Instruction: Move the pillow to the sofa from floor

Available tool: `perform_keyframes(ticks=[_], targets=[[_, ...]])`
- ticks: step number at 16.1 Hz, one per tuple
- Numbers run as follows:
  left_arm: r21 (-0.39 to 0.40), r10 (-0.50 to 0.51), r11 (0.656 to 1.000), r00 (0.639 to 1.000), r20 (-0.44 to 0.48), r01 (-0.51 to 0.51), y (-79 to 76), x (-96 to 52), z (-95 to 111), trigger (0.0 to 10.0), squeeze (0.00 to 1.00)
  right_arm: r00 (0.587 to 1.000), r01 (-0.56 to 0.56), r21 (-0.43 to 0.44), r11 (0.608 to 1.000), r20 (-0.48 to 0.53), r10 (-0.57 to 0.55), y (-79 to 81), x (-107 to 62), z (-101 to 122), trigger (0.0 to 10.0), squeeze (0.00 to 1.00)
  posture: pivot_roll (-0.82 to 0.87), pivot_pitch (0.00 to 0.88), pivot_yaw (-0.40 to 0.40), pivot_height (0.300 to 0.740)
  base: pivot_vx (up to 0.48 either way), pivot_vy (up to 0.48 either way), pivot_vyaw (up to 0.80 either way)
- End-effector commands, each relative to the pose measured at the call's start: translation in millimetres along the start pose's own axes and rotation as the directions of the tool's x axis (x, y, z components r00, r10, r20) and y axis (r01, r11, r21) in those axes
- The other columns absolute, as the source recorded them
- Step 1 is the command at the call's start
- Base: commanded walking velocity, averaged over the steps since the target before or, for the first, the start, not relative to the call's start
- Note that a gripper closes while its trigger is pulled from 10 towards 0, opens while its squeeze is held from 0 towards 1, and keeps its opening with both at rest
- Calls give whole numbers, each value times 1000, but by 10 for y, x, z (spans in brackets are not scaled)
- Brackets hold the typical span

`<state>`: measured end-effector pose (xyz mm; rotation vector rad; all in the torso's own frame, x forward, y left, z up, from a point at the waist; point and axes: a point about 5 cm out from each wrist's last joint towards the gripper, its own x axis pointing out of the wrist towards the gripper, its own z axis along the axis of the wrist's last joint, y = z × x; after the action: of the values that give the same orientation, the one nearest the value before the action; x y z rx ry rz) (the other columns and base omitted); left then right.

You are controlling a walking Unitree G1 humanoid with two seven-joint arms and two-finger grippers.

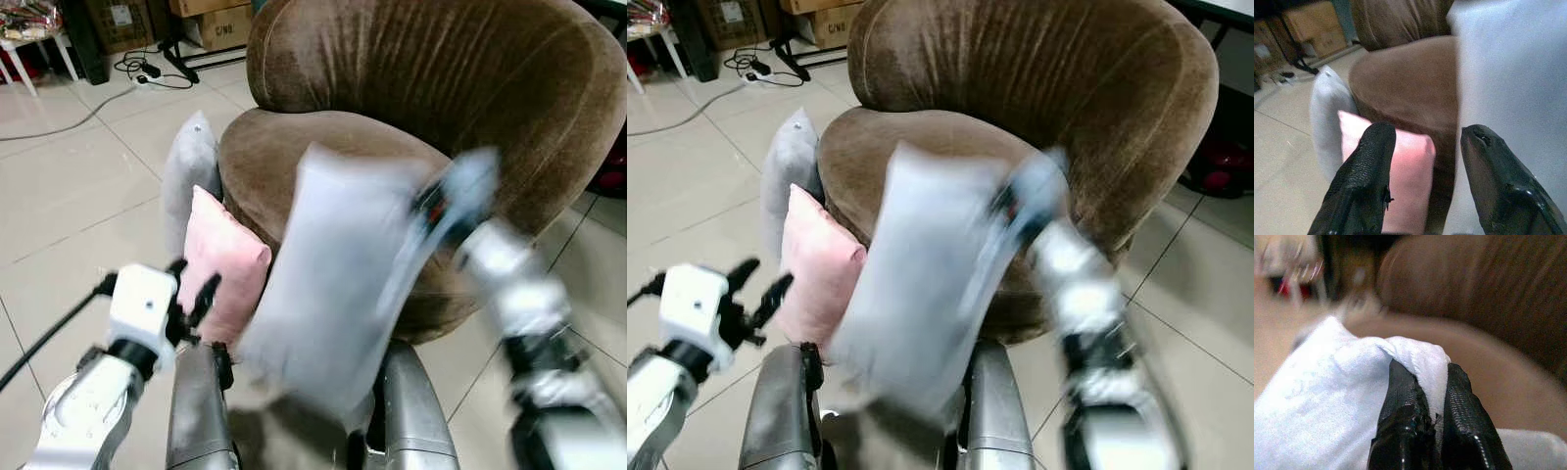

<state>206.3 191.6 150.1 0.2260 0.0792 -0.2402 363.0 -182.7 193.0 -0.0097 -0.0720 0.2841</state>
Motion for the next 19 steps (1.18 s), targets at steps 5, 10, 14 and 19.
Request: perform_keyframes(ticks=[5,10,14,19], targets=[[17,184,983,981,67,-185,196,111,133,10000,0,897,216,31,976,388,-211,-477,-156,1257,0,0,-18,0,-36,470,0,0,0],[-103,137,985,991,2,-136,154,214,119,10000,0,979,162,70,984,117,-169,74,35,435,0,0,0,0,-40,470,0,0,0],[80,293,952,956,27,-295,324,233,96,10000,0,991,120,115,986,-77,-112,466,-97,-150,10000,0,3,0,-41,470,0,0,0],[68,268,961,963,20,-269,306,264,87,10000,0,989,131,116,985,-86,-121,555,-199,-200,10000,0,-13,0,-28,510,0,0,0]])
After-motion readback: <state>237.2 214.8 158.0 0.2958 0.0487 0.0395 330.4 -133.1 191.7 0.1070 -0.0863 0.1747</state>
